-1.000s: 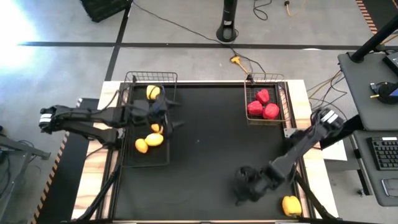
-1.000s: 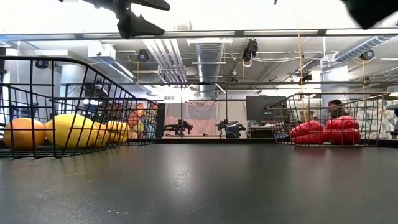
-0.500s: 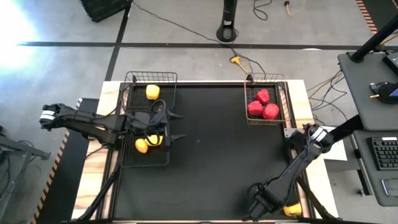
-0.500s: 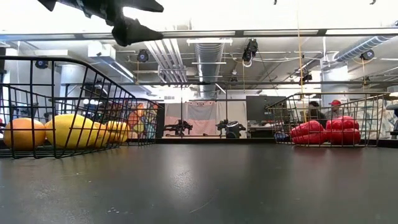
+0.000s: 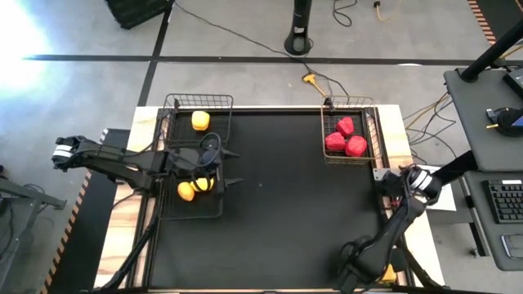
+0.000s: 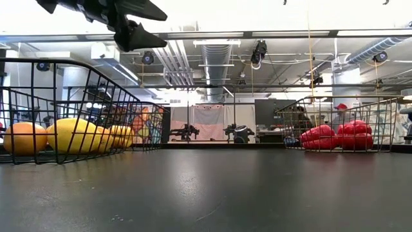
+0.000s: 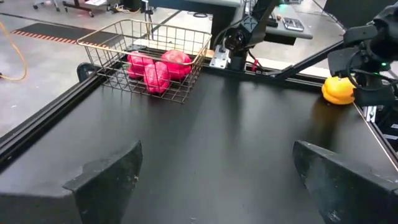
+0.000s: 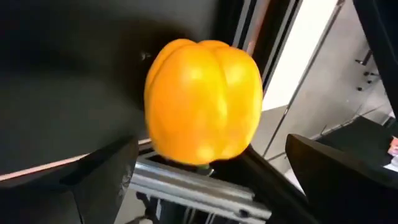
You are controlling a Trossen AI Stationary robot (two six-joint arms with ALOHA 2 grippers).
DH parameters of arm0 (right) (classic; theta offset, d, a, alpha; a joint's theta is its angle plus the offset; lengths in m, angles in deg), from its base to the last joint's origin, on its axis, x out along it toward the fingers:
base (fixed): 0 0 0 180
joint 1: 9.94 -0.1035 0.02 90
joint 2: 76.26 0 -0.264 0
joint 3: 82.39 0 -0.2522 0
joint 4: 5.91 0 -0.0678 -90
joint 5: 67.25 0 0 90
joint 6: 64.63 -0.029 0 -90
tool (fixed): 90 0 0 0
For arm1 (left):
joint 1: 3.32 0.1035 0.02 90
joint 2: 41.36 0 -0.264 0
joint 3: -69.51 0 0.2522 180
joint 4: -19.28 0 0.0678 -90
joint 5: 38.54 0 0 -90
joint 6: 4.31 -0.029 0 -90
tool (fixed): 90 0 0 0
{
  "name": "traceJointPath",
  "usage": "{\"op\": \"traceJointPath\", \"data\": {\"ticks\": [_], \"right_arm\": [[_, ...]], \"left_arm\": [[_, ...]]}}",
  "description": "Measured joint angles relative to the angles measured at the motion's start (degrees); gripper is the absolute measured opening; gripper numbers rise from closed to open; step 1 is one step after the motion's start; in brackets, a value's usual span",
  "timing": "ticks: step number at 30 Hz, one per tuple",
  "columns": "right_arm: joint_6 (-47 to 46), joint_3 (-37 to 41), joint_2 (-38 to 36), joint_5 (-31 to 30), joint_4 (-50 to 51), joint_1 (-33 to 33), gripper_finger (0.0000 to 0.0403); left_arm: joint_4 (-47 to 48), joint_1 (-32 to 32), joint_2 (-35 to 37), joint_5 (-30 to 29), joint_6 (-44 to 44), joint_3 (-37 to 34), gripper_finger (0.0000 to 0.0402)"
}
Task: Sort produce into baskets
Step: Put the yellow bell pepper into the top black wire basket
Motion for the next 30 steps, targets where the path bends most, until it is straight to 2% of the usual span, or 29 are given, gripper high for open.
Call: {"op": "traceJointPath", "data": {"ticks": [9,17,24,30], "right_arm": [[-0.3,10.0,-2.1,1.2,-9.0,-0.3,0.04],[-3.3,16.3,-2.0,2.3,-28.2,-0.5,0.04],[-3.2,17.2,-2.1,4.2,-29.4,-0.6,0.0395],[-3.7,15.8,-1.9,4.1,-28.4,-0.7,0.0343]], "left_arm": [[1.4,-0.2,0.0,0.0,0.1,-0.6,0.0398],[3.4,-0.2,0.0,0.0,0.2,-0.6,0.0398],[3.3,-0.2,0.0,0.0,0.5,-0.6,0.0398],[3.1,-0.2,0.0,0.0,0.6,-0.6,0.0398]]}}
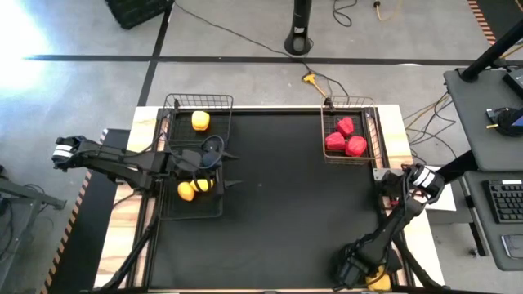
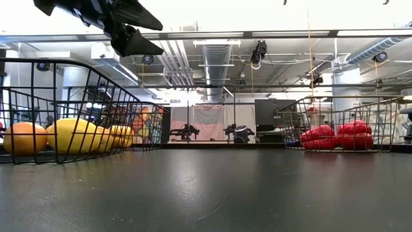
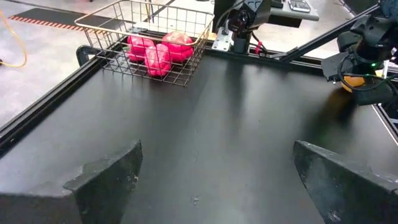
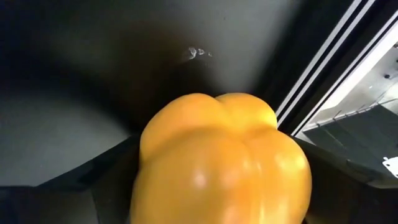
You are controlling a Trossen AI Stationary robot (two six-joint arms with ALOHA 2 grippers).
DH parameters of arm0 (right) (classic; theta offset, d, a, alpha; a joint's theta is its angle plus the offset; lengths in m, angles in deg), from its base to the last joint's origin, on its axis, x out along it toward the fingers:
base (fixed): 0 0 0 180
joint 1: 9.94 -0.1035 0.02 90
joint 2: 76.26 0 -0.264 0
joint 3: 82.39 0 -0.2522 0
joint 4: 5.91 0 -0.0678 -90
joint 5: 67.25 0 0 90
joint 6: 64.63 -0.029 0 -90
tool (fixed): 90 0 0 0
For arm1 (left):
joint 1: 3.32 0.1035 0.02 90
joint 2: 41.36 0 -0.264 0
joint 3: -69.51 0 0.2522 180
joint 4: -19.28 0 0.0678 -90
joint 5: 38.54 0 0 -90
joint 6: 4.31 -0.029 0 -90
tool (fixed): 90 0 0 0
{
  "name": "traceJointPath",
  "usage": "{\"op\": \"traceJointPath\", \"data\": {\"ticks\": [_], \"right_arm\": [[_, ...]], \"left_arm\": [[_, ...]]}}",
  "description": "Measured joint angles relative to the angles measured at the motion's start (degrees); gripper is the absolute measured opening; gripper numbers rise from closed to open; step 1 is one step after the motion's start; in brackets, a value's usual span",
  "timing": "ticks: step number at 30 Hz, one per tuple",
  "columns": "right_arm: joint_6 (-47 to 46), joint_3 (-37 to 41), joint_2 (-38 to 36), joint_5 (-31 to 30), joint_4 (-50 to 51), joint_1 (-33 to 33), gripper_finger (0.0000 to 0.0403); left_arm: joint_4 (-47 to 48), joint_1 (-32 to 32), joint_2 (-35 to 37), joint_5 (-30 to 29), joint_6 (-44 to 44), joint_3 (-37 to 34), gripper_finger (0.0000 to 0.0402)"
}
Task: Sort produce into baskets
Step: Put the yellow bell pepper into the top black wire basket
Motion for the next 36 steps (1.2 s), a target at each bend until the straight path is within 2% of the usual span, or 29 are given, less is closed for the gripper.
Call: {"op": "traceJointPath", "data": {"ticks": [2,8,13,16,21,24,28,32,36], "right_arm": [[0.1,-0.2,0.0,0.0,0.1,0.0,0.033],[0.5,-1.9,0.1,-0.7,1.3,0.2,0.0329],[1.4,-7.8,0.1,-6.6,5.3,1.1,0.0327],[3.9,-13.2,0.0,-14.3,8.4,1.9,0.0327],[13.0,-20.5,0.0,-37.8,15.8,5.5,0.0327],[22.8,-22.9,0.0,-47.6,19.4,9.8,0.0327],[38.2,-23.0,0.0,-56.0,18.2,17.9,0.0328],[52.4,-21.7,0.8,-61.3,15.8,27.3,0.0328],[62.4,-21.6,2.5,-67.5,12.8,35.4,0.0328]], "left_arm": [[0.0,0.0,0.0,0.0,0.0,0.0,0.0398],[0.1,-0.2,0.0,0.0,0.6,0.0,0.0398],[1.5,-0.9,0.3,0.0,0.9,0.0,0.0398],[5.5,-2.8,0.4,0.0,1.4,0.0,0.0398],[6.4,-8.8,2.3,-1.4,3.9,0.0,0.0398],[6.0,-12.5,4.1,-5.1,3.8,0.0,0.0398],[7.4,-15.6,7.2,-9.2,4.3,0.2,0.0398],[10.4,-17.1,9.5,-9.7,7.4,0.2,0.0398],[13.4,-17.9,10.7,-10.7,9.8,0.2,0.0398]]}}
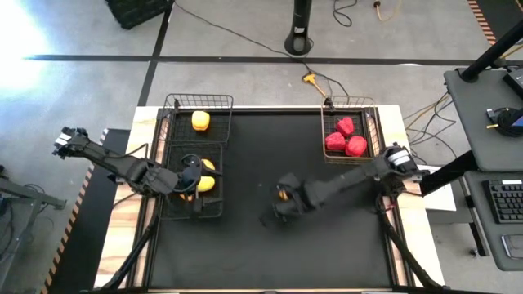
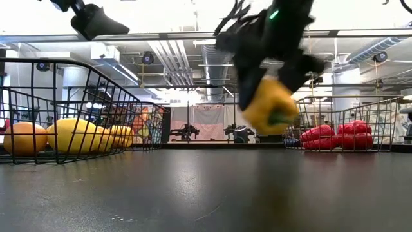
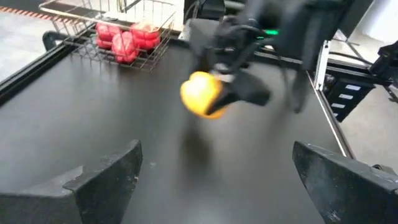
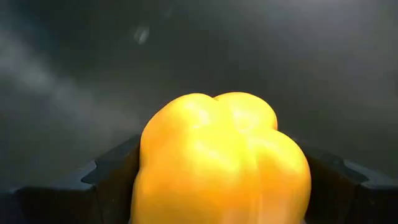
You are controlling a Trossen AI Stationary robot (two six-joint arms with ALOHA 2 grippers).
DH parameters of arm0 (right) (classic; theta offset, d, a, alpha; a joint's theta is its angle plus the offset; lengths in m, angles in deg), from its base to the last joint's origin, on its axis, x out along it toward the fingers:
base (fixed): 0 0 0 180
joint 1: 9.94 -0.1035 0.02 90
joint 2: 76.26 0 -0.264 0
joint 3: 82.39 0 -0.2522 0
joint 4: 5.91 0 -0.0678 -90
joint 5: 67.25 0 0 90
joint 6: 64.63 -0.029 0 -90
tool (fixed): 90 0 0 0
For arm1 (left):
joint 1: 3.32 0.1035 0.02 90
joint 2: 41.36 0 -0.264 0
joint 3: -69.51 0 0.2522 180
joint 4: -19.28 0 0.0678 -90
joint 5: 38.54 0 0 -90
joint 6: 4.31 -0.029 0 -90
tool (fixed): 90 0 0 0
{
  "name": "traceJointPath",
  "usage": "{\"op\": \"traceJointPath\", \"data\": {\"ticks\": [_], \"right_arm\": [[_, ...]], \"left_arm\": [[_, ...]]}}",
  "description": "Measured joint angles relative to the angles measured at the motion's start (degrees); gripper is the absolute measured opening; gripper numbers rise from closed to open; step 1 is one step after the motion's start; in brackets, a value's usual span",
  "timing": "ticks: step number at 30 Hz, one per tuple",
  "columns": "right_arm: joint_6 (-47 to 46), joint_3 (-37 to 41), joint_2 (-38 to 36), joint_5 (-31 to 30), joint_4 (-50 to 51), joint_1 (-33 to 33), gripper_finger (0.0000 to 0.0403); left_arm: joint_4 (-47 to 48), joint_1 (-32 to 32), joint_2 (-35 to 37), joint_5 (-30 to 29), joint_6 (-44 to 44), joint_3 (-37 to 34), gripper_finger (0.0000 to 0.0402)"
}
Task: Sort produce into baskets
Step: Put the yellow bell pepper into the top black wire basket
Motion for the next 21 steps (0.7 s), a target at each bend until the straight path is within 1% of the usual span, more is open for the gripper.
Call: {"op": "traceJointPath", "data": {"ticks": [3,6,11,13,17,21], "right_arm": [[6.1,0.0,1.8,-0.2,-3.7,4.3,0.0331],[9.4,0.0,3.4,0.0,-5.9,6.0,0.0345],[9.3,0.0,4.0,0.0,-6.0,6.5,0.0382],[9.5,0.0,4.0,0.0,-6.1,6.6,0.0393],[10.0,0.0,4.0,0.2,-6.1,6.7,0.0398],[13.5,0.0,3.8,-0.5,-5.9,6.7,0.0399]], "left_arm": [[0.6,0.0,0.1,0.0,0.8,0.0,0.0398],[0.6,0.0,-0.3,0.0,1.6,0.0,0.0398],[0.4,0.0,-1.2,-0.1,1.6,0.0,0.0398],[-0.1,0.0,-1.9,-1.6,1.7,0.0,0.0398],[-2.3,0.1,-3.7,-3.1,2.0,0.0,0.0398],[-7.4,0.3,-6.6,-3.1,1.7,0.0,0.0398]]}}
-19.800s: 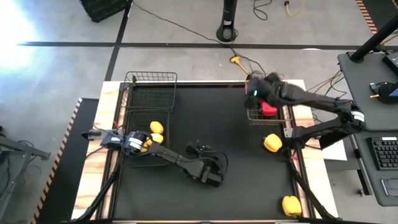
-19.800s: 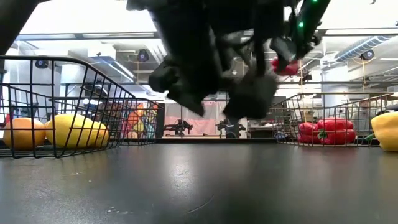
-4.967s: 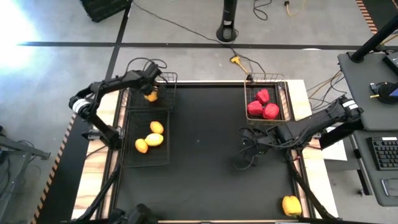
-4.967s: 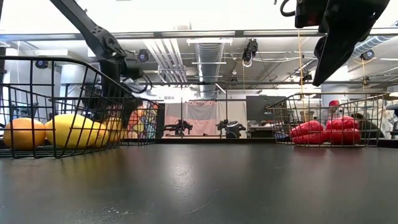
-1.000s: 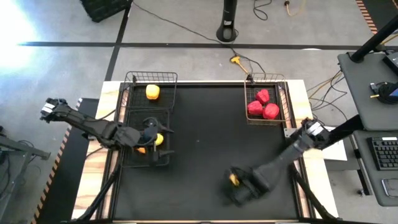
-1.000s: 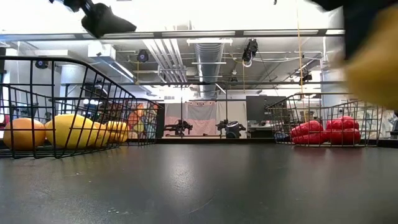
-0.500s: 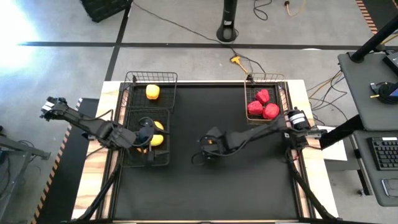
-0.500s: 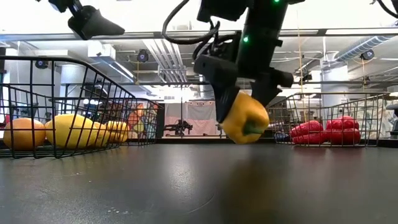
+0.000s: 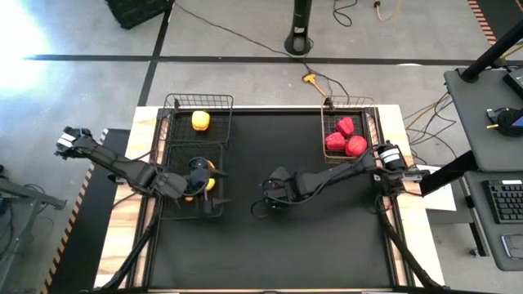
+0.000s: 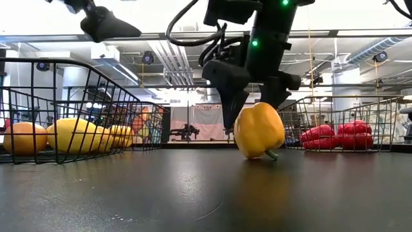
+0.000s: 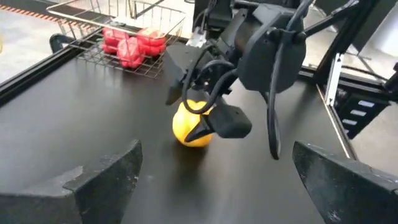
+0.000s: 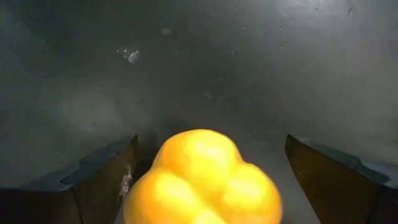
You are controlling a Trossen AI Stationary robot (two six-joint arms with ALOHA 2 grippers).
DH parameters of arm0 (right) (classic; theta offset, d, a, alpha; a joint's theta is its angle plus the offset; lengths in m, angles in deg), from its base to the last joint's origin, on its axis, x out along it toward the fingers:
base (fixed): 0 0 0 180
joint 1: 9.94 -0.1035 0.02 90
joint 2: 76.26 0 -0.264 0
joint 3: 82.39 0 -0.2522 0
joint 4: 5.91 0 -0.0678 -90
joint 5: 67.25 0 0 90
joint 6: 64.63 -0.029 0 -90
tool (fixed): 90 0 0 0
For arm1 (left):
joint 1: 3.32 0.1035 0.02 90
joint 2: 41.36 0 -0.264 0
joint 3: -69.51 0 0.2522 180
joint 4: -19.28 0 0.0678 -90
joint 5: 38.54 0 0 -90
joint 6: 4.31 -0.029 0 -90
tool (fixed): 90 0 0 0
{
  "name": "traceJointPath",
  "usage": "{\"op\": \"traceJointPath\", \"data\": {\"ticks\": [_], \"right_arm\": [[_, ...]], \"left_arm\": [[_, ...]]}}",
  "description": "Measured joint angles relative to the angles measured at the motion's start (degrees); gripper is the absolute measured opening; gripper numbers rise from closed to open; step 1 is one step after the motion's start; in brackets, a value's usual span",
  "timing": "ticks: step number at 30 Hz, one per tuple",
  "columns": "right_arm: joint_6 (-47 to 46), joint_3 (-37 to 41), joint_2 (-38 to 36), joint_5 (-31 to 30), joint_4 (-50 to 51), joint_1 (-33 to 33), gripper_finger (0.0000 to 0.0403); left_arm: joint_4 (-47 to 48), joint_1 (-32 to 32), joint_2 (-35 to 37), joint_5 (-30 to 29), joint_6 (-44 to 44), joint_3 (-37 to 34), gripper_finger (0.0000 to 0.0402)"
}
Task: Sort produce into baskets
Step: Put the yellow bell pepper into the top black wire basket
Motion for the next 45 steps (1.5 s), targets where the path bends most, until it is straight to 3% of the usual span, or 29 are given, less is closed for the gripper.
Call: {"op": "traceJointPath", "data": {"ticks": [8,13,27,35,45], "right_arm": [[3.5,-3.8,-4.3,0.2,4.2,-2.0,0.04],[0.2,-5.2,-8.3,-3.8,10.4,-6.8,0.04],[-19.7,-5.1,-11.4,-11.2,14.1,-24.9,0.04],[-28.1,-5.1,-11.1,-11.7,14.4,-31.1,0.04],[-30.3,-4.7,-11.1,-13.0,14.4,-33.7,0.04]], "left_arm": [[-5.6,3.0,-7.4,0.1,-0.1,0.0,0.0398],[-11.5,4.4,-13.6,0.7,-2.3,0.5,0.0398],[-11.5,19.2,-38.5,24.4,-17.7,16.3,0.04],[-11.4,21.3,-50.9,30.4,-20.9,27.0,0.04],[-9.9,23.2,-61.1,34.2,-21.3,34.7,0.04]]}}
